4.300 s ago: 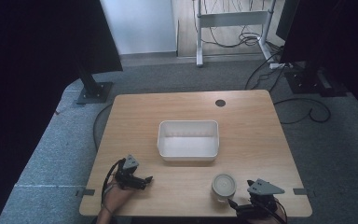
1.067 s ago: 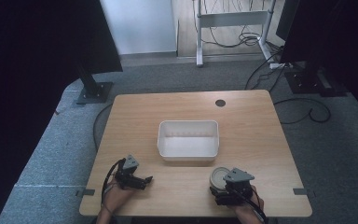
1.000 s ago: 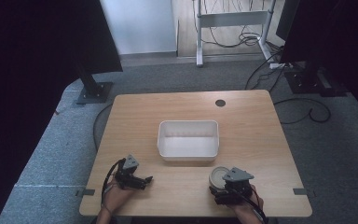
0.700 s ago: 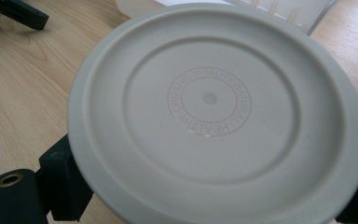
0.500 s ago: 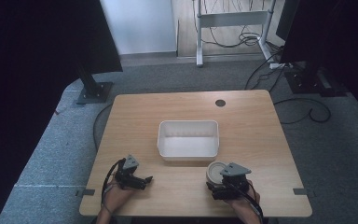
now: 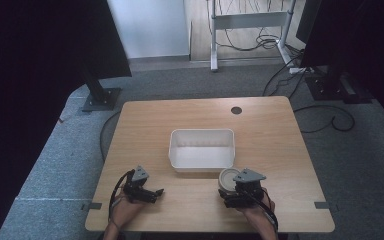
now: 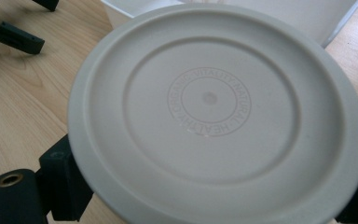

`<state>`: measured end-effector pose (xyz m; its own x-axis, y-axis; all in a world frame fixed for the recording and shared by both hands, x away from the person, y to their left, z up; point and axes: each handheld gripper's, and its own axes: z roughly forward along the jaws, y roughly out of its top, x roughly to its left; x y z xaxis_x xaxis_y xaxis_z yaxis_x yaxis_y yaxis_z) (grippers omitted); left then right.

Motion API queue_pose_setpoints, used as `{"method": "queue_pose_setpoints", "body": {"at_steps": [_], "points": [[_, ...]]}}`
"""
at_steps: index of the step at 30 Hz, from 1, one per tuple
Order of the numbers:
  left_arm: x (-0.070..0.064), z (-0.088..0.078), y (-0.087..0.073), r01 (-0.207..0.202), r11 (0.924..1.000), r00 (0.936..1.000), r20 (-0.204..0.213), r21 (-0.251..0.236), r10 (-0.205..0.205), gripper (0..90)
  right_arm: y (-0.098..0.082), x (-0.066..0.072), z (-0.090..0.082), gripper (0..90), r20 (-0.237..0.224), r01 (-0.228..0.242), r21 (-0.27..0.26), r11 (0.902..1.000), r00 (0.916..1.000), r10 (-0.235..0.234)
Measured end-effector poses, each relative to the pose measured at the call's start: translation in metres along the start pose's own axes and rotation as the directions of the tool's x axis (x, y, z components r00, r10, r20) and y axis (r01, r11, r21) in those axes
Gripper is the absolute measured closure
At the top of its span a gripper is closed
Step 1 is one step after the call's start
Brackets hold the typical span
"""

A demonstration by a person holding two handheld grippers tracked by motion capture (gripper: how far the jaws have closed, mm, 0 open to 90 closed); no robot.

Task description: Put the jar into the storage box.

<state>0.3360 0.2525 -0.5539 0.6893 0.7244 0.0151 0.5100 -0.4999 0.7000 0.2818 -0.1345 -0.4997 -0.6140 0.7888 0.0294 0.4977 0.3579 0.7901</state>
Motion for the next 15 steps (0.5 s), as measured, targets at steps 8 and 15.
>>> {"method": "queue_pose_setpoints", "body": {"at_steps": [8, 15], "points": [[0.0, 0.0, 0.0, 0.0, 1.0, 1.0, 0.0, 0.001, 0.0, 0.0, 0.007, 0.002, 0.007, 9.5, -0.007, 0.003, 0.002, 1.0, 1.0, -0.003], [0.0, 0.0, 0.0, 0.0, 1.0, 1.0, 0.0, 0.001, 0.0, 0.0, 0.014, 0.002, 0.01, 9.5, -0.009, 0.006, -0.009, 0.9999, 0.9999, -0.006]]}}
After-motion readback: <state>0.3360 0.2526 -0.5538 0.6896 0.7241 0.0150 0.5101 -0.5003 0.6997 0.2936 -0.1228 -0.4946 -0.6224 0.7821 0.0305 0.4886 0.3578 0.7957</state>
